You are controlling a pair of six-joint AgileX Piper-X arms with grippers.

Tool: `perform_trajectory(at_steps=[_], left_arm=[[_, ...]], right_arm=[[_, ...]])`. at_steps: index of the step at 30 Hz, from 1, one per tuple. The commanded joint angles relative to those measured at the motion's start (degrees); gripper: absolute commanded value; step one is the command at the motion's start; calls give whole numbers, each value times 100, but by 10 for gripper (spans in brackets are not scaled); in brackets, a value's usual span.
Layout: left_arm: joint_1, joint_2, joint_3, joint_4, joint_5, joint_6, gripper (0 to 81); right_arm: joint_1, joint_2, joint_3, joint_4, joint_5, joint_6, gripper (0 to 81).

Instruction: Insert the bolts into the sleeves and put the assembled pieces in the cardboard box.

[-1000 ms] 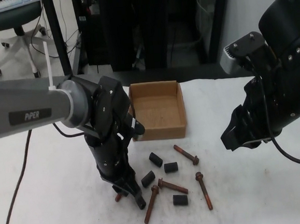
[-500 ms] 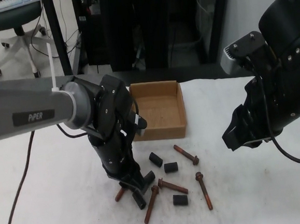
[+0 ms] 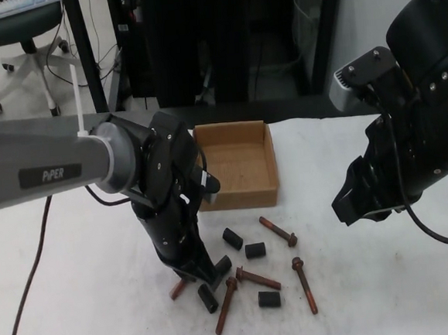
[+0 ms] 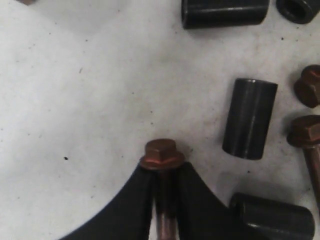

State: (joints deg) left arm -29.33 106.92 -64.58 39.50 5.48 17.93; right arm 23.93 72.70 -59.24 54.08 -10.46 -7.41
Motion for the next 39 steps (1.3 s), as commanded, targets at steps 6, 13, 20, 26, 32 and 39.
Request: perform_trajectory(at_steps=[6,13,20,26,32,39], left_arm=[[-40,73,-12,72,328,56,0],[91,-78,-12,-327,1692,-629,0],[551,-579,0,-1287,1312,-1208,2],[1084,-1223,61,-1335,658,-911,2],[1629,-2319,617,-1409,1114,-939,2],[2146,-4453,2052,-2131,2351,-1637,2]], right_arm=[[-5,-63,-57,-31,7,-30,294],[-15,-63,-57,-31,493,-30,294],[-228,-63,-57,-31,503,-30,294],[-459,-63,-57,-167,-435,45,294],[-231,234,-57,-1462,-2396,1889,294],[595,1269,-96,-2398,-2373,2324,209]])
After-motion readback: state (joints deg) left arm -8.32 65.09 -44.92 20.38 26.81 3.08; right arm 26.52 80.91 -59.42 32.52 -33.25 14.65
